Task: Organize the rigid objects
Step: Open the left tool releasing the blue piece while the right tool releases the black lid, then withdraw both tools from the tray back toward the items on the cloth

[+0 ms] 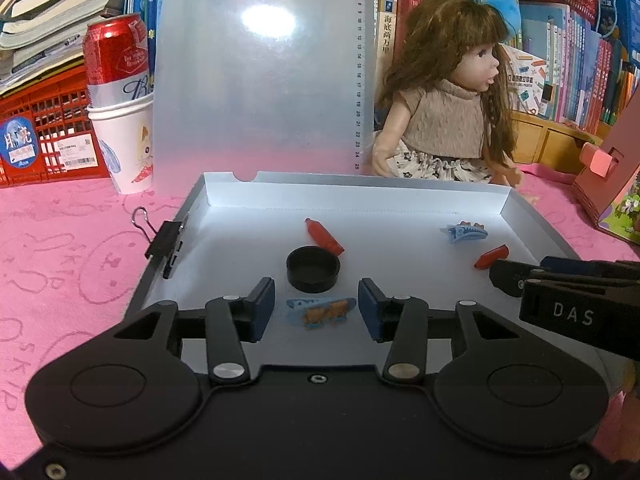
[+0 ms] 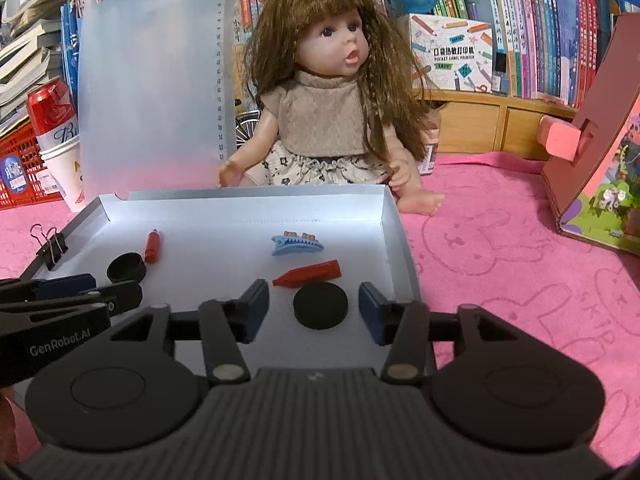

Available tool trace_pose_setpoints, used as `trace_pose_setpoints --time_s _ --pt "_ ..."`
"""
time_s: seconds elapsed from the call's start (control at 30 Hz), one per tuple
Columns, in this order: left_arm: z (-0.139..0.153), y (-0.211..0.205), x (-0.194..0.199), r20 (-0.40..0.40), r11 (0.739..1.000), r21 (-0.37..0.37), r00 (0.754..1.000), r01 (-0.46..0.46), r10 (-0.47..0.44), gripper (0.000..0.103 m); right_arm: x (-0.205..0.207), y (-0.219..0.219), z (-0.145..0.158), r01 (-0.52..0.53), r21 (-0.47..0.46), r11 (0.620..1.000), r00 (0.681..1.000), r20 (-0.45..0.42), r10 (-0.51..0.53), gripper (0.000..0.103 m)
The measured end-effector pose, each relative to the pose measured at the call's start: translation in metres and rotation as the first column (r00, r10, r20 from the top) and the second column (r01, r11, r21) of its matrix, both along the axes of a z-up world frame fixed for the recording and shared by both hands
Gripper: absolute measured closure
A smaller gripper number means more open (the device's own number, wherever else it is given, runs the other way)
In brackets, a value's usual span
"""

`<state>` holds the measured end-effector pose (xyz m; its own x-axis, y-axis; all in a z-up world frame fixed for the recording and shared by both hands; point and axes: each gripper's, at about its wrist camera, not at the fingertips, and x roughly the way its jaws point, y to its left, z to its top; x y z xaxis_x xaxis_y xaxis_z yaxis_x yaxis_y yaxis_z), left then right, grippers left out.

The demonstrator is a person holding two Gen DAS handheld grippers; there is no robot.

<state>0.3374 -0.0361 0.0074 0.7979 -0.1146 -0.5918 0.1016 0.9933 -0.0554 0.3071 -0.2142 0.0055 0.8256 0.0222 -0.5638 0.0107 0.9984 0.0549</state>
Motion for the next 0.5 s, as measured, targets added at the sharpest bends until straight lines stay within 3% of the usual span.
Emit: trace_pose_setpoints --time_s 0.07,0.23,0.5 --pt "0.003 0.002 -0.003 0.010 1.000 -0.001 1.000 0.000 0.000 0.054 -0.002 -0.001 0.003 -0.002 0.005 1.000 1.000 0.007 0.002 0.032" --pt "0.011 0.005 -0.012 0.047 1.000 -0.003 0.999 -0.012 0.012 0.034 -0.010 -0.003 0.011 -0.007 0.014 1.000 1.000 0.025 0.007 0.025" --pt "0.026 0.011 -0.032 0.064 1.000 -0.029 0.998 -0.009 0.011 0.025 -0.031 -0.008 0.027 -0.029 0.007 1.000 0.998 0.058 0.028 0.016"
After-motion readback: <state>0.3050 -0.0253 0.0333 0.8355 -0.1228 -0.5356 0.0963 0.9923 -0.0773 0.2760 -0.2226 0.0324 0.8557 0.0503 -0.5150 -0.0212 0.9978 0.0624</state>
